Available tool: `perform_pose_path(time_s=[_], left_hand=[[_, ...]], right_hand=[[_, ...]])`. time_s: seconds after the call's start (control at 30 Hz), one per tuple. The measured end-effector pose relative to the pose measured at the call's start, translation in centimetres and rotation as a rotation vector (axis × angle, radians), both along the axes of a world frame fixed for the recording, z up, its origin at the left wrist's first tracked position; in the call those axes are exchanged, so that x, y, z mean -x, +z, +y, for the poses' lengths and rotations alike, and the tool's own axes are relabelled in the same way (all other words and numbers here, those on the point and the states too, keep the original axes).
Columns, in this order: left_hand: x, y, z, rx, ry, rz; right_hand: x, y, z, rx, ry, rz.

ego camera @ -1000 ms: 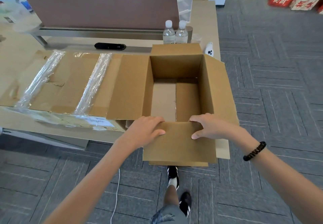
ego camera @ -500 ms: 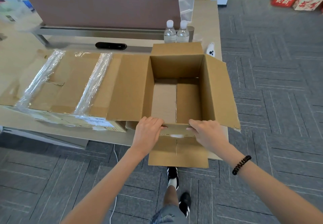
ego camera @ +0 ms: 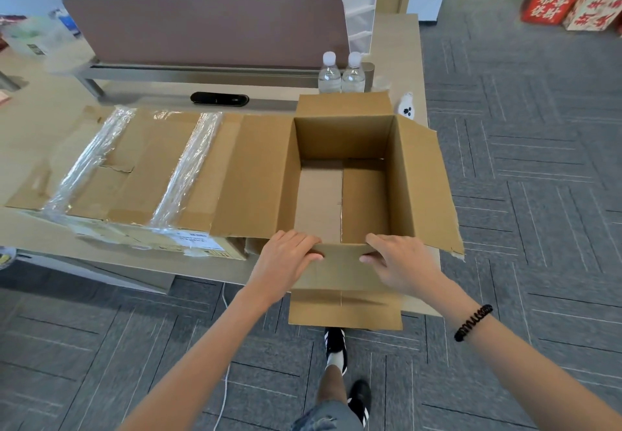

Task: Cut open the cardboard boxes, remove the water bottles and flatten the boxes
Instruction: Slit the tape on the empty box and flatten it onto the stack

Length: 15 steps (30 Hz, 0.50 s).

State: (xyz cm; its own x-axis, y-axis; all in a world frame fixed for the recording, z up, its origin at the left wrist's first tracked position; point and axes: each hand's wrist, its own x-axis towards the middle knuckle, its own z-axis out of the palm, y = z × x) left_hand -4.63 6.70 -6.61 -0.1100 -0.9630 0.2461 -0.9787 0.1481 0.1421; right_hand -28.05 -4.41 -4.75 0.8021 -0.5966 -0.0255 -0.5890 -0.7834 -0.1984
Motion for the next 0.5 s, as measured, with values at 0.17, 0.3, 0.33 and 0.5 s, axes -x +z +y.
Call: perform_pose_path(time_s=[0.17, 0.3, 0.33, 0.5], left_hand=[[-0.6, 1.1, 0.4, -0.063, -0.060, 0.060], [-1.0, 1.9, 0.2, 0.034, -0.037, 0.120], [-1.2, 1.9, -0.1, 0.069, -0.008, 0.133], [-2.5, 2.7, -2.6, 0.097, 0.357, 0.095]], right_hand=[[-0.6, 2.1, -0.7, -0.383, -0.089, -0.055], [-0.9, 3.6, -2.2, -0.320, -0.303, -0.354], [-1.0, 4.0, -2.7, -0.245, -0.391, -0.383], [-0.7, 4.2, -5.5, -0.104, -0.752, -0.142]])
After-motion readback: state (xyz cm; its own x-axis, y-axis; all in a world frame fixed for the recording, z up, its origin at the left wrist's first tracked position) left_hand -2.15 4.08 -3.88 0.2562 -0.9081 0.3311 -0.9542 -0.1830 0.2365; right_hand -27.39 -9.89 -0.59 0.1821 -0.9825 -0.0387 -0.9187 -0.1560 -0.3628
